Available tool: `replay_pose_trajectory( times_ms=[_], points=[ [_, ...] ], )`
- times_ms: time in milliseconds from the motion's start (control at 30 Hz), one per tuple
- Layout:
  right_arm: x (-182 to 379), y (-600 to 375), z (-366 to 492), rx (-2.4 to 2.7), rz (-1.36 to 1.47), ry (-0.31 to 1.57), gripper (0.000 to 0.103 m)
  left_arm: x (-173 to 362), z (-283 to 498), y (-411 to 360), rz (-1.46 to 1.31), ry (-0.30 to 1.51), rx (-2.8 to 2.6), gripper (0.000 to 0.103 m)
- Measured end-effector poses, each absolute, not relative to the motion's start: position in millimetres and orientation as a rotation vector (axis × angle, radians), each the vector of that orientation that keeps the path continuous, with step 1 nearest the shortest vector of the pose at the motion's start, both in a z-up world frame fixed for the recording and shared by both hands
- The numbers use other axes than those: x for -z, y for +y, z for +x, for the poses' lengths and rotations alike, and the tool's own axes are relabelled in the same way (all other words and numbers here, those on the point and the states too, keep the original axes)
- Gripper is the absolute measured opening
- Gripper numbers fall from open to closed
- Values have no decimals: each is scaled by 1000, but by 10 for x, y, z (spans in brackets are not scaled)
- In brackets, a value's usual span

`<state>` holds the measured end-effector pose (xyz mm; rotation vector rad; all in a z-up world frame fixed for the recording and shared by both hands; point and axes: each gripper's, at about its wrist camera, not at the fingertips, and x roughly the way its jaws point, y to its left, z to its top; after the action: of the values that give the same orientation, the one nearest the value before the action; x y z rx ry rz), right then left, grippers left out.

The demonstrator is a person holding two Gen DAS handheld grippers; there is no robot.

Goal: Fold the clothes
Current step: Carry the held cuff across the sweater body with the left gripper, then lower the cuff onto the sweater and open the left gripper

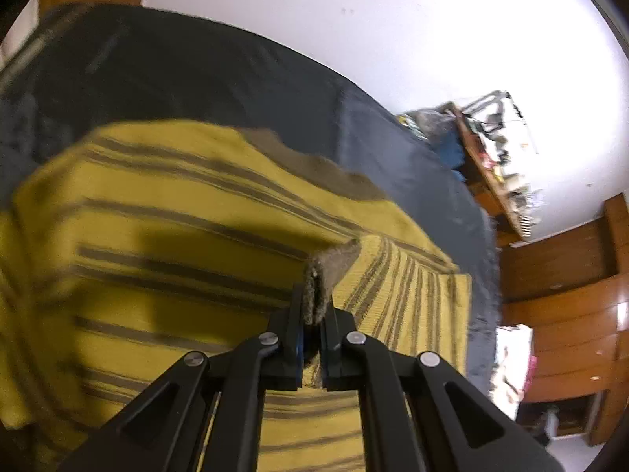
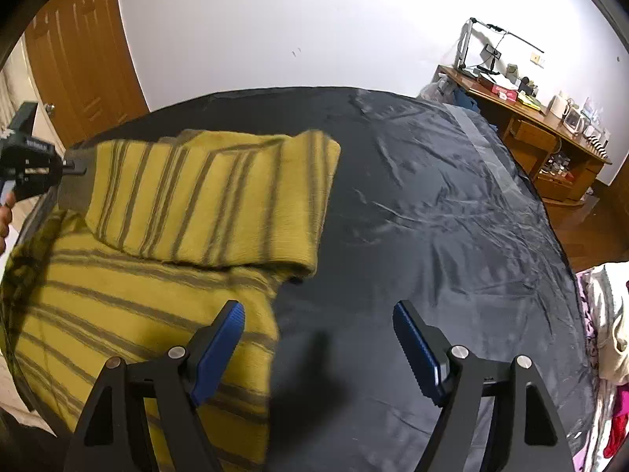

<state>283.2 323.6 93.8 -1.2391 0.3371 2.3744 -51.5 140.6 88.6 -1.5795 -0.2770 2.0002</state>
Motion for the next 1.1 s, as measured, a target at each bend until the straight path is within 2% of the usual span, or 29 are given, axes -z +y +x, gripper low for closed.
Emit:
replay_pose_trajectory(
  times_ms=[367,500,833,900,1100],
  points=[
    [-1039,2960,2247,-2462,-1182,420,80,-810,-665,1148,-1559,-155,-2092,6],
    [-1059,2939,1957,-2480,-1170,396,80,-822,-736,1142,-1536,-144,-2122,6],
    [-349,2964,1519,-2351,-1454,300,80,-517,-877,1150,-1613,-86,-2090,7],
    [-326,2927,1523,-2368,-1454,229,81,-423,-895,1139,-1635,-63,-2097,7],
    [-299,2918,1531,-2357,-1458,220,84,-287,-876,1215,-1644,52,-2131,13]
  ],
)
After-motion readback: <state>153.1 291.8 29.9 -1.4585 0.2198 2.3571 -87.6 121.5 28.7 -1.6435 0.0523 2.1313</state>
